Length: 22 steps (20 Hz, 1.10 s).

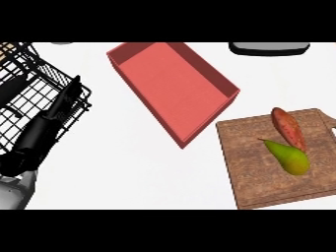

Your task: Pick the sweet potato from the cutting board and place it in the cardboard box

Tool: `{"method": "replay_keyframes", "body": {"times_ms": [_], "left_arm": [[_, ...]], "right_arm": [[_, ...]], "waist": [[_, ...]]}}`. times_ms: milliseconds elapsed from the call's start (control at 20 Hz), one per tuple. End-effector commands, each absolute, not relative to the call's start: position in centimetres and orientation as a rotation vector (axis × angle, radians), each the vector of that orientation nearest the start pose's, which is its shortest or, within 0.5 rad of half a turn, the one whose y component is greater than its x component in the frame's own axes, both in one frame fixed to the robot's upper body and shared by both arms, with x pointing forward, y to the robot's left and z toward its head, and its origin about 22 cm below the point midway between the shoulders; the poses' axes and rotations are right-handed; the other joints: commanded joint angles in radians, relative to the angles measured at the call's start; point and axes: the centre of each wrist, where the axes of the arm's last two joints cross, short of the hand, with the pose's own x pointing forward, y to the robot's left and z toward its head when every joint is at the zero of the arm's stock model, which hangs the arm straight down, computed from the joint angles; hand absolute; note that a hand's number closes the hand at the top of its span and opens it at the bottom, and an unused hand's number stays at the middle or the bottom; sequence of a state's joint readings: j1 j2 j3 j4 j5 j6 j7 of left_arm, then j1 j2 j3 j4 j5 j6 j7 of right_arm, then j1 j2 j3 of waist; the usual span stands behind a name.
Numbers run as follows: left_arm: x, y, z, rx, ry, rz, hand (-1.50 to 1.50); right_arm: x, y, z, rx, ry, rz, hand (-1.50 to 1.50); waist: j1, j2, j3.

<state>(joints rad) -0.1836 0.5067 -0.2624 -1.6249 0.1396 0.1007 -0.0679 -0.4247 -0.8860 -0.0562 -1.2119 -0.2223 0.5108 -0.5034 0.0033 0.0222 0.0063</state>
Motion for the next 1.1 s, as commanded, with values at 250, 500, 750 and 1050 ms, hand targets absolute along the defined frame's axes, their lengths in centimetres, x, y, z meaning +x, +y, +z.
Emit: {"method": "replay_keyframes", "body": {"times_ms": [250, 500, 750, 1050], "left_arm": [[28.5, 26.2, 7.0, 0.064, -1.765, -0.544, 0.0], [30.0, 26.6, 9.1, 0.08, -1.782, -0.551, 0.0], [29.3, 27.2, 7.5, 0.098, -1.76, -0.542, 0.0], [29.4, 25.8, 7.9, 0.086, -1.755, -0.532, 0.0]], "right_arm": [[31.7, -45.7, 21.2, -0.184, -1.857, 1.34, -1.5], [31.8, -44.2, 21.9, -0.27, -1.631, 1.659, -1.5], [31.9, -39.5, 20.8, -0.282, -1.535, 1.855, -1.5], [32.1, -37.1, 22.0, -0.429, -1.366, 1.928, -1.5]], "waist": [[0.038, -0.004, -0.004], [0.038, -0.008, -0.005], [0.002, -0.023, -0.007], [0.004, -0.023, -0.007]]}}
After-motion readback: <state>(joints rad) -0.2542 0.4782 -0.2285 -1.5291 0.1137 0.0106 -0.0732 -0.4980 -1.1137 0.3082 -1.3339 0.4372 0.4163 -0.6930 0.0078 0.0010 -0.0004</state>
